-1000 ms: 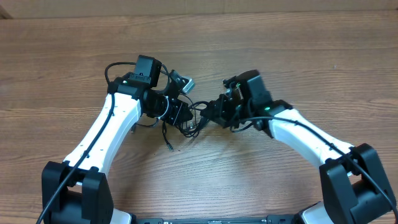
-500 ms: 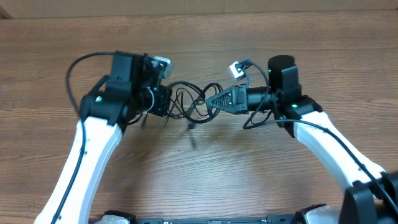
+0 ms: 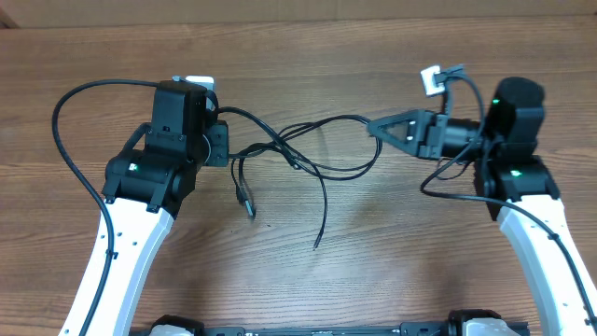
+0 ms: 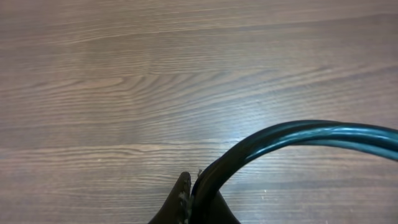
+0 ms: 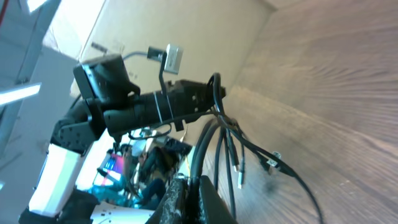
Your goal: Untangle cables
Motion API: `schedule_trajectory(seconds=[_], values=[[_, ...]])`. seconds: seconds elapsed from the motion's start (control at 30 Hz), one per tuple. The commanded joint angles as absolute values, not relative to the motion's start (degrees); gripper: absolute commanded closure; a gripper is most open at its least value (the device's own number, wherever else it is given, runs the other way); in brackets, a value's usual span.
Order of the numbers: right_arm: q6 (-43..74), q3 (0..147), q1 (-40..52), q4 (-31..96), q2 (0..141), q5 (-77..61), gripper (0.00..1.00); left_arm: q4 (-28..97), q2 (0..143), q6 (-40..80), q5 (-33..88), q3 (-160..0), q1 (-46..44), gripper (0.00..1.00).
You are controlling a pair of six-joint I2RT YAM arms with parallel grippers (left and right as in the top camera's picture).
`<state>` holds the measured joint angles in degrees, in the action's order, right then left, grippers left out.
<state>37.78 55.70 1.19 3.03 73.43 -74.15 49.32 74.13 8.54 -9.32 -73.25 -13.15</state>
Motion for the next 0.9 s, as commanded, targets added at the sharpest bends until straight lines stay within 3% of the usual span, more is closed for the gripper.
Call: schedule_trajectory(seconds=[0.0,0.23,0.43,0.53,0.63,0.87], values=[[39.18,56.01,-5.23,3.36,72.10,-77.73,0.96,50.76,73.45,12.53,-19.35,-74.39,-12.73,0.96],[40.42,55.96,-14.55,4.47,72.12,-79.61,0.96,52.88,73.45,12.93,-20.45,-74.37,-12.67,0.96],[34.94,55.83,-15.79,11.90,72.12,-77.71,0.95,51.68,73.82,10.92,-5.76,-74.37,-12.67,0.96],[31.18,55.83,-14.63,19.38,72.12,-72.75,0.67,50.48,74.59,8.54,1.54,-74.35,-12.67,0.96],[27.92,55.83,-12.32,25.78,72.12,-66.26,0.54,49.19,75.70,6.28,7.92,-74.35,-12.67,0.96],[25.02,55.83,-2.68,30.61,72.12,-53.93,0.45,49.43,80.66,-2.70,22.55,-74.35,-12.67,0.96]])
